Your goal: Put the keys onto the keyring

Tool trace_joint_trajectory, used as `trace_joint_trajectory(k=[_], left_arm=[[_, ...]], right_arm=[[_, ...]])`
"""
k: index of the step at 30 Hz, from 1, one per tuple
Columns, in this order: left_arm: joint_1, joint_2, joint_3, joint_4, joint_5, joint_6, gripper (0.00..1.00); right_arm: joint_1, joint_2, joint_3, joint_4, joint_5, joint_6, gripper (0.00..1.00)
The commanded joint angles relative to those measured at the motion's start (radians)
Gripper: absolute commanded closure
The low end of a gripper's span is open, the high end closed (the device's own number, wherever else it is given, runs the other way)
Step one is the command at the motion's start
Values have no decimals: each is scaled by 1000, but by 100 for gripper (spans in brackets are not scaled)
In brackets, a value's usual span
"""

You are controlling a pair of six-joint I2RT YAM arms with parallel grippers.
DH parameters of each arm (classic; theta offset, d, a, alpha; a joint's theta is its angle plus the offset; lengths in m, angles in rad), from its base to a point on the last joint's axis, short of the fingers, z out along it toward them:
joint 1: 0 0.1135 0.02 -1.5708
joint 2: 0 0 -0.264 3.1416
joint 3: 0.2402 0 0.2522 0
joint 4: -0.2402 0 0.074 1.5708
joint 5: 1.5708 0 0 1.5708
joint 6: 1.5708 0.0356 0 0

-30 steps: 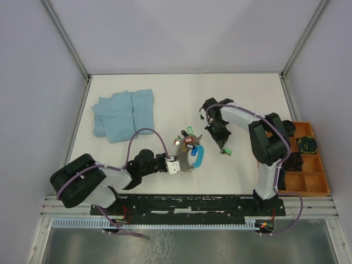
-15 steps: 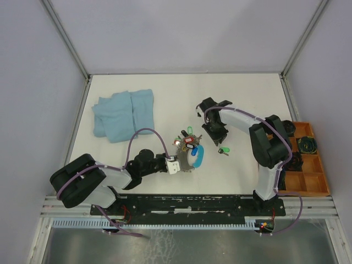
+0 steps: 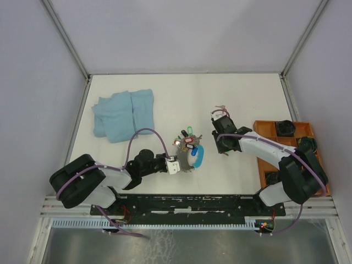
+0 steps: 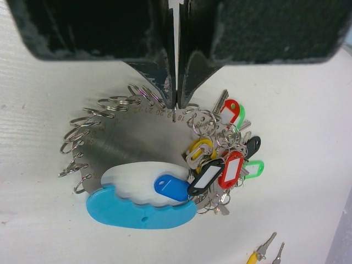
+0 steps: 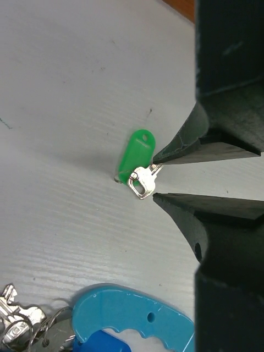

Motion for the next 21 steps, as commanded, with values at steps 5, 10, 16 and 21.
trace_joint_trajectory(k=[5,10,16,21], left_arm=[[-5,-20,21,50,31,2,97],[-5,-20,21,50,33,1,97],[-5,-19,22,50,33,1,97],[-6,-19,22,50,33,1,97]], right_arm=[[20,-86,-175,347,151,190,66],[22,-80,-210,409,171,214,70],[22,-54,-215,420,175,227,74],[21,-48,-206,391,176,238,77]])
